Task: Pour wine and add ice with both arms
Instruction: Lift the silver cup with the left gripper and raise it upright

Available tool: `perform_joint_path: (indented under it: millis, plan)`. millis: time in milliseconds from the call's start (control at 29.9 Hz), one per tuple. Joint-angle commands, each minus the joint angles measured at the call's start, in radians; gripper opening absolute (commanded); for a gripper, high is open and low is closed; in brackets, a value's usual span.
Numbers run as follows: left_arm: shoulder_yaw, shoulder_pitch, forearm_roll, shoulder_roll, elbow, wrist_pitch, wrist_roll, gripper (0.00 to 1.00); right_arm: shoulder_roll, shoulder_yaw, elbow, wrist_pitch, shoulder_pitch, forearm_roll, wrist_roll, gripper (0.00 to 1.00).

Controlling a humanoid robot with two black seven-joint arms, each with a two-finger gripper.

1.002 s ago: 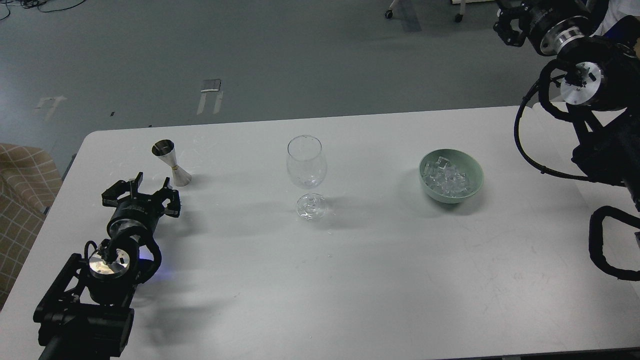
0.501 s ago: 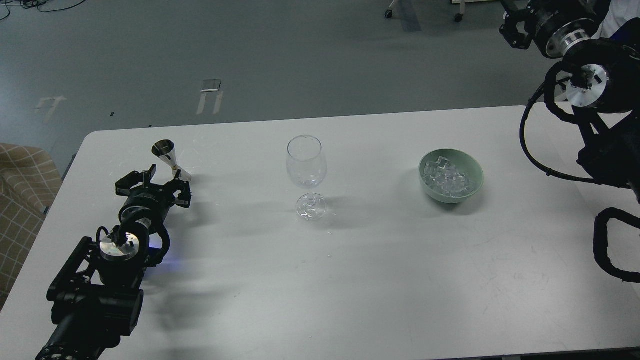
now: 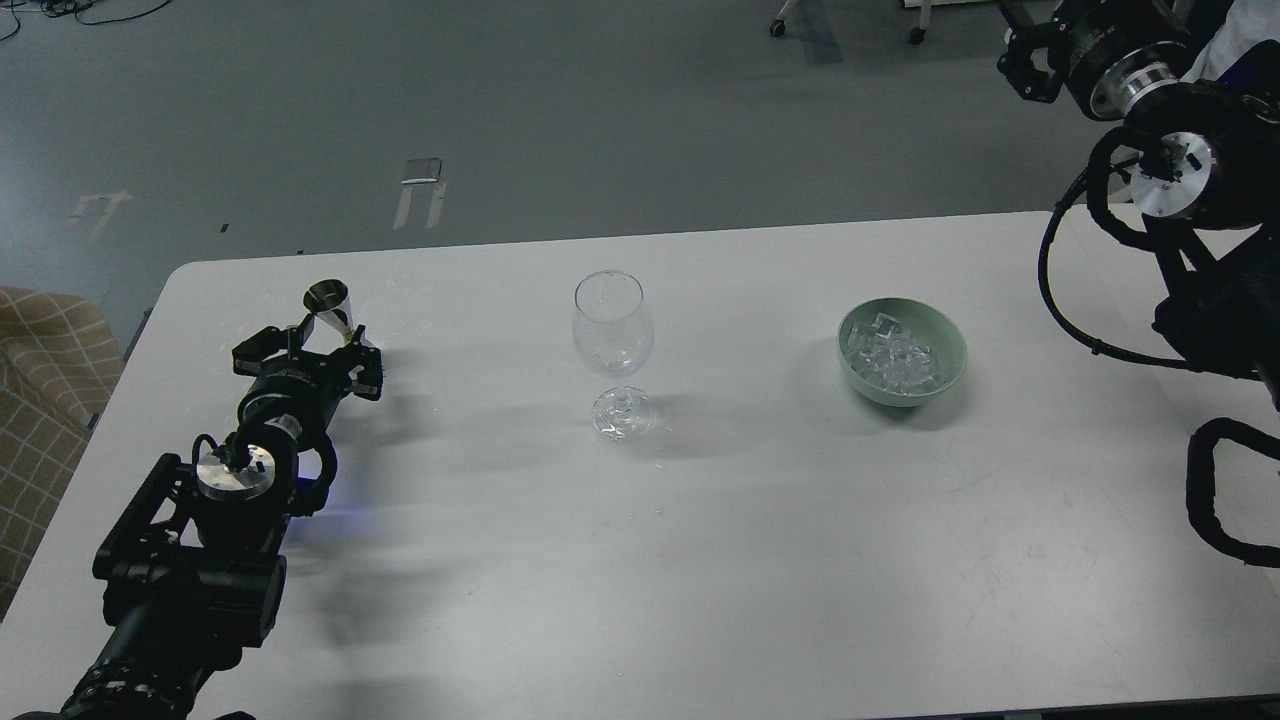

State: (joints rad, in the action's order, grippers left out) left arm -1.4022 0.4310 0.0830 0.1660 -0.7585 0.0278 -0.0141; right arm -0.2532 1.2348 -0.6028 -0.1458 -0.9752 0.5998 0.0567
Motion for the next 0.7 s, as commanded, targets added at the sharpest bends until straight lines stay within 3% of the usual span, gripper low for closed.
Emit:
perform_joint_path:
  millis: [0, 267, 668]
  plan:
    - [0.002, 0.012, 0.000, -0.002, 0.010, 0.001, 0.000, 0.55, 0.000, 0.002, 0.000, 0.000, -0.002, 0.000, 0.000, 1.00]
    - [0.000, 0.045, 0.008, -0.005, 0.022, -0.003, -0.001, 0.55, 0.002, 0.000, 0.000, 0.014, -0.002, 0.000, 0.000, 1.00]
    - [0.003, 0.107, 0.008, -0.010, 0.139, 0.011, -0.003, 0.56, 0.000, 0.000, 0.000, 0.014, 0.001, 0.000, 0.000, 1.00]
